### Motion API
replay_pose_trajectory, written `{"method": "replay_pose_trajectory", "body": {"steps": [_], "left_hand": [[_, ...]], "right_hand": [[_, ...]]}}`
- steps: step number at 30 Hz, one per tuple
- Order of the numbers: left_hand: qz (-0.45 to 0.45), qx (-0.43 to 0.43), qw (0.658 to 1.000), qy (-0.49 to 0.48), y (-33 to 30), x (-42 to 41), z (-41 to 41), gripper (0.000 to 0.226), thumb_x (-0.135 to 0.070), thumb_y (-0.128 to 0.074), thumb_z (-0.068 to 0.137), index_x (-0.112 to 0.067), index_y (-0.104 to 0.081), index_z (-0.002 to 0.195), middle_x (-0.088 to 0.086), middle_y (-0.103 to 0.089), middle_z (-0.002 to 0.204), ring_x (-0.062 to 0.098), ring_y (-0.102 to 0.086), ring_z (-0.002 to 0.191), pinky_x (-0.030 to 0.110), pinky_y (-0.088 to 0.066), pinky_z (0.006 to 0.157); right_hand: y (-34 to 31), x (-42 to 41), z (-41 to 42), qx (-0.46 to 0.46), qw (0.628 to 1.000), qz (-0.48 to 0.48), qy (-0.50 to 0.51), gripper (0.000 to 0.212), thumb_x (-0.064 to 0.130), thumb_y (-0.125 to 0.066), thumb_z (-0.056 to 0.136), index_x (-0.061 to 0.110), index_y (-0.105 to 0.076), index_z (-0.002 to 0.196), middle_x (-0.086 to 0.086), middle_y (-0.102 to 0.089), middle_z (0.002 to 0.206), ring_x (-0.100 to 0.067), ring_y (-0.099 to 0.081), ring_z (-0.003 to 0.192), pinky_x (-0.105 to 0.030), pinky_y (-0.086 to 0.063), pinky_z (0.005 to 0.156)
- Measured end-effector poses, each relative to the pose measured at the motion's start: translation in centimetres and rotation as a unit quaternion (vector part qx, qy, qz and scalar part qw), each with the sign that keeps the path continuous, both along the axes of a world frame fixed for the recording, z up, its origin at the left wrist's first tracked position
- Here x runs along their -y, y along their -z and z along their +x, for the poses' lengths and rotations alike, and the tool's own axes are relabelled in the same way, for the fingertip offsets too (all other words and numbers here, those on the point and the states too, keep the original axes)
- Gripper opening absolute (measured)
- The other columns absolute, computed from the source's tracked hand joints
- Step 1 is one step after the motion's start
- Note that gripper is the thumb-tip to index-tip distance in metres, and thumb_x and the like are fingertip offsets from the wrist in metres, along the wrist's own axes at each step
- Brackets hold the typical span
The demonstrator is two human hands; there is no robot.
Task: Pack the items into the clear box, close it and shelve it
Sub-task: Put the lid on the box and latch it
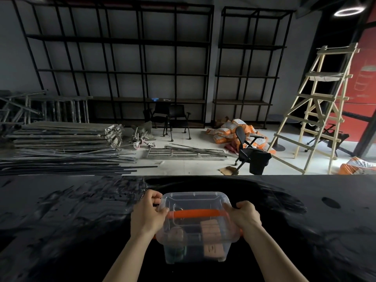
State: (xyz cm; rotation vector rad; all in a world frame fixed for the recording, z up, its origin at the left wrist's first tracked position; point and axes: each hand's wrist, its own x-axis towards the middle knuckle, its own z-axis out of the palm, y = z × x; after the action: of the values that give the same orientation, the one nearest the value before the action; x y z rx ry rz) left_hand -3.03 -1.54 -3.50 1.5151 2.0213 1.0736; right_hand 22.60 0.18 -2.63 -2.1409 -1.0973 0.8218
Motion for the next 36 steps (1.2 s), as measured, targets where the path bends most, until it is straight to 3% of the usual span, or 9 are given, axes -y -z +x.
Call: {"method": "replay_pose_trajectory", "body": {"steps": [4,7,9,12,17,24,30,34,36], "left_hand": [[-0.035,0.027,0.999,-0.023,0.5,0.0,-0.2,0.051,-0.038,-0.082,0.075,-0.028,-0.056,0.119,-0.007,-0.066,0.118,0.015,-0.066,0.101,0.036,-0.054,0.085],[-0.132,0.067,0.988,-0.052,1.3,-0.5,-0.7,0.078,-0.057,-0.077,0.071,-0.016,-0.053,0.133,0.006,-0.063,0.128,0.026,-0.063,0.114,0.034,-0.049,0.085],[-0.169,0.129,0.976,-0.048,1.9,-0.9,-1.1,0.077,-0.063,-0.076,0.063,-0.005,-0.065,0.113,0.012,-0.07,0.113,0.028,-0.068,0.099,0.034,-0.052,0.084],[-0.163,0.117,0.978,-0.055,1.4,-1.1,-0.9,0.052,-0.055,-0.078,0.065,-0.006,-0.068,0.076,0.011,-0.075,0.083,0.025,-0.069,0.073,0.032,-0.05,0.066],[-0.109,0.025,0.99,-0.089,-0.2,-0.5,0.3,0.031,-0.045,-0.078,0.072,-0.017,-0.066,0.069,-0.003,-0.069,0.069,0.018,-0.064,0.067,0.03,-0.045,0.059],[-0.046,-0.049,0.993,-0.101,0.9,-0.5,0.8,0.025,-0.055,-0.069,0.078,-0.032,-0.068,0.071,-0.008,-0.07,0.068,0.017,-0.067,0.069,0.031,-0.055,0.063],[-0.014,-0.071,0.994,-0.081,1.4,-0.4,0.9,0.018,-0.051,-0.063,0.081,-0.035,-0.071,0.087,-0.012,-0.072,0.073,0.02,-0.07,0.078,0.037,-0.058,0.074],[-0.016,-0.058,0.995,-0.078,1.2,0.5,1.3,0.023,-0.054,-0.059,0.088,-0.033,-0.064,0.096,-0.013,-0.068,0.083,0.018,-0.067,0.085,0.035,-0.052,0.076],[-0.025,0.054,0.997,-0.048,1.3,1.0,1.5,0.032,-0.057,-0.057,0.089,-0.03,-0.059,0.106,-0.011,-0.065,0.088,0.016,-0.065,0.087,0.035,-0.05,0.076]], "right_hand": [[0.6,0.0,0.4,-0.053,0.998,-0.017,0.01,0.061,0.068,-0.074,0.067,0.01,-0.07,0.082,-0.01,-0.075,0.094,-0.022,-0.067,0.073,-0.029,-0.051,0.059],[0.2,0.2,0.4,-0.072,0.996,-0.033,0.03,0.066,0.07,-0.077,0.061,0.008,-0.073,0.083,-0.009,-0.074,0.086,-0.025,-0.07,0.074,-0.028,-0.05,0.057],[0.0,0.3,0.1,-0.062,0.997,-0.031,0.041,0.068,0.071,-0.077,0.056,0.008,-0.073,0.084,-0.008,-0.074,0.087,-0.026,-0.071,0.077,-0.029,-0.052,0.061],[-0.3,0.1,-0.3,-0.044,0.998,-0.005,0.046,0.058,0.066,-0.078,0.06,0.012,-0.076,0.08,-0.005,-0.072,0.081,-0.023,-0.069,0.074,-0.028,-0.053,0.063],[-0.5,0.0,-1.1,0.02,0.998,0.051,0.028,0.023,0.038,-0.074,0.081,0.016,-0.077,0.075,-0.003,-0.067,0.078,-0.019,-0.057,0.064,-0.026,-0.041,0.053],[0.1,0.9,-2.1,0.127,0.986,0.106,-0.002,0.027,0.032,-0.058,0.095,0.01,-0.071,0.088,0.004,-0.046,0.066,-0.02,-0.045,0.06,-0.031,-0.039,0.063],[0.9,1.0,-2.7,0.227,0.964,0.132,-0.042,0.029,0.03,-0.045,0.101,0.009,-0.066,0.101,-0.011,-0.068,0.103,-0.034,-0.066,0.093,-0.032,-0.036,0.066],[1.0,1.0,-2.5,0.17,0.977,0.122,-0.037,0.028,0.036,-0.046,0.101,0.013,-0.06,0.11,-0.008,-0.063,0.1,-0.025,-0.056,0.08,-0.032,-0.036,0.064],[1.3,0.8,-2.0,0.073,0.991,0.111,-0.033,0.029,0.042,-0.049,0.099,0.019,-0.06,0.113,-0.001,-0.06,0.088,-0.017,-0.052,0.07,-0.031,-0.038,0.059]]}}
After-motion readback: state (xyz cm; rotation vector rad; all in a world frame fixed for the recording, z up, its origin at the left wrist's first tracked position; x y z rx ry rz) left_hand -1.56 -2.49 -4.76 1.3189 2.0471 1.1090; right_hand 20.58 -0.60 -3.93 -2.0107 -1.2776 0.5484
